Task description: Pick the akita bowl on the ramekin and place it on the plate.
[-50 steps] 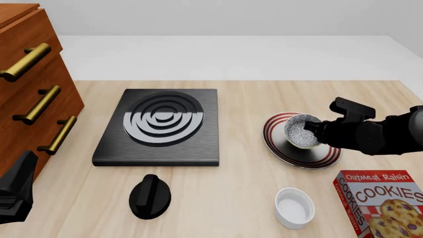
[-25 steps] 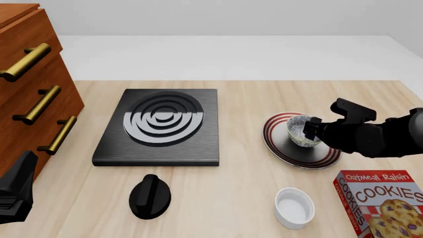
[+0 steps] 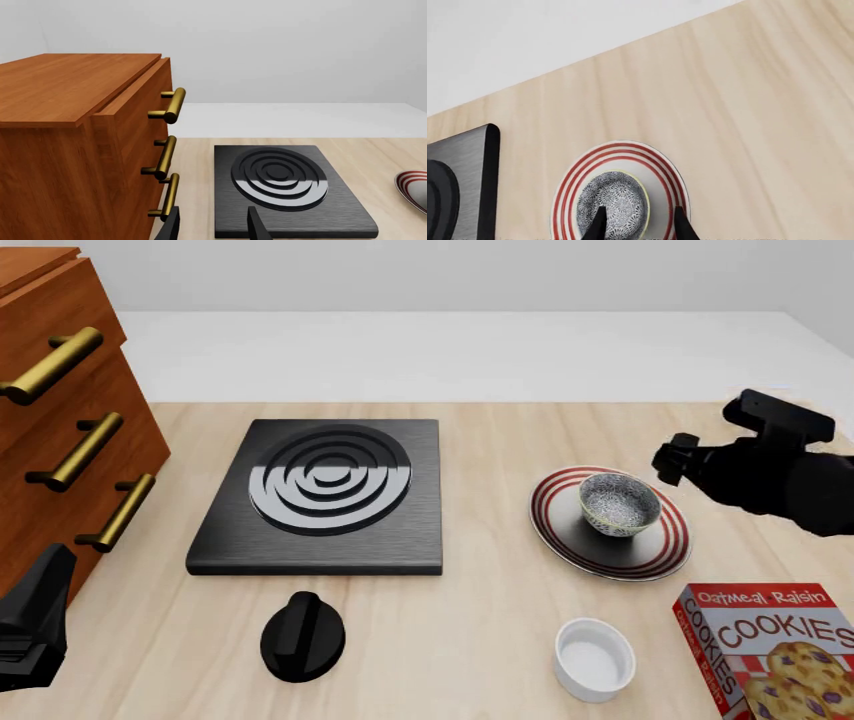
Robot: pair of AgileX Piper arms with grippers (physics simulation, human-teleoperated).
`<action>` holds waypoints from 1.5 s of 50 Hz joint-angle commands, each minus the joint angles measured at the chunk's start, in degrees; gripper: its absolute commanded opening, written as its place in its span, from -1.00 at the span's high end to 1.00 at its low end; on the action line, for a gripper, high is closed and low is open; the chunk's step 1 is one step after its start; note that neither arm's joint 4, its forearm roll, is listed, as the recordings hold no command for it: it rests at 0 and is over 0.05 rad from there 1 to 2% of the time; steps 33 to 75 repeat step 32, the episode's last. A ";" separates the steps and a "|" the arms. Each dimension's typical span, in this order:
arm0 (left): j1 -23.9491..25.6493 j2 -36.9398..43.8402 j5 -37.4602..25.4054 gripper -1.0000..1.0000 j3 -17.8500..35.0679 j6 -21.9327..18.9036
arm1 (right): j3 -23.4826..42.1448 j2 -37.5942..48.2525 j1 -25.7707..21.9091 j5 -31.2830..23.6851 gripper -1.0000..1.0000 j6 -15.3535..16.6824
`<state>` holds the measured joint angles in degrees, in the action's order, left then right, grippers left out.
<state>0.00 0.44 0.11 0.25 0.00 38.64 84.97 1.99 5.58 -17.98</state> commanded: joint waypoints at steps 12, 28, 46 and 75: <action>0.00 -0.01 0.00 -1.00 0.00 -0.01 | 0.04 -31.51 -1.30 -17.07 -1.00 3.39; -0.01 0.00 0.00 -1.00 0.00 0.00 | -0.01 -51.75 -5.89 -28.09 -1.00 4.13; 0.00 -0.01 0.00 -1.00 0.00 0.00 | -1.11 -54.61 -6.44 -28.99 -1.00 3.50; 0.00 -0.01 0.00 -1.00 0.00 0.00 | -1.11 -54.61 -6.44 -28.99 -1.00 3.50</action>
